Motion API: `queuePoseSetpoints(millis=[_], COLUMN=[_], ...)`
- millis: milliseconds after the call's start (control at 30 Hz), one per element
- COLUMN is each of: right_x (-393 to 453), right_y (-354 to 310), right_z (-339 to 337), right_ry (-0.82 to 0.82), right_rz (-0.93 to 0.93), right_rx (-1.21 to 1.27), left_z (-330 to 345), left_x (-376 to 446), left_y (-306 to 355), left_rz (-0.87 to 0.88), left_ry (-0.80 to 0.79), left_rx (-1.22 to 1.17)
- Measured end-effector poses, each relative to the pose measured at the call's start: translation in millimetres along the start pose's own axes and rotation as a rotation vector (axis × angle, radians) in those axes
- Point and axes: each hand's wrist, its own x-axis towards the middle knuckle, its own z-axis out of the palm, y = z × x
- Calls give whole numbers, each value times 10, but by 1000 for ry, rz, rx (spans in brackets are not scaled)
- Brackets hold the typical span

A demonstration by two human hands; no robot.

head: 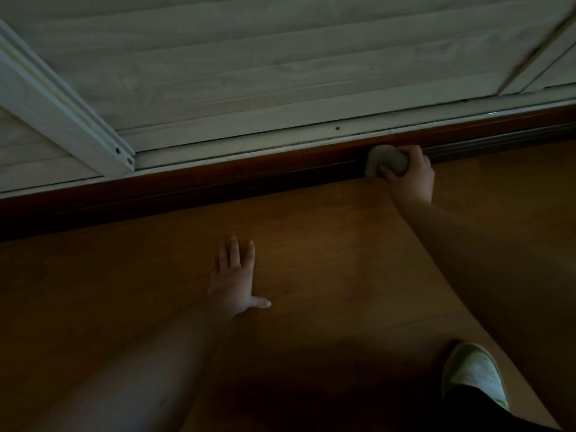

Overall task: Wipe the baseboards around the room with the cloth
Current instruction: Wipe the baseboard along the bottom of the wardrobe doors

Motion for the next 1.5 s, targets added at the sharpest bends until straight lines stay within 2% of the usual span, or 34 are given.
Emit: queuePoseSetpoints(millis=[133, 300, 533, 767, 1100, 1233, 1300, 1500], right_x=[-151, -464, -813, -694, 165, 365, 373, 38], right_y=[-35, -10, -116, -111, 411, 745, 849, 765], right_z=[61, 306, 690, 835, 104, -300, -448, -218], right_ry=[1, -264, -318, -351, -237, -35, 8, -77], right_rz=[-27, -185, -149, -106, 1, 240, 316, 146], right_rx=[9, -53, -10, -16, -164, -211, -208, -104], left_z=[-18, -153, -97, -131, -153, -155, -164, -194], left_x=[-36, 98, 279, 317, 345, 355, 356, 319], left_y=[1, 172, 648, 755, 713, 725, 734, 761], left_rz=[53, 230, 118, 85, 105, 95, 97, 90], left_ry=[4, 62, 85, 59, 23, 20, 31, 16], left_rx=[-20, 99, 97, 114, 73, 76, 89, 76])
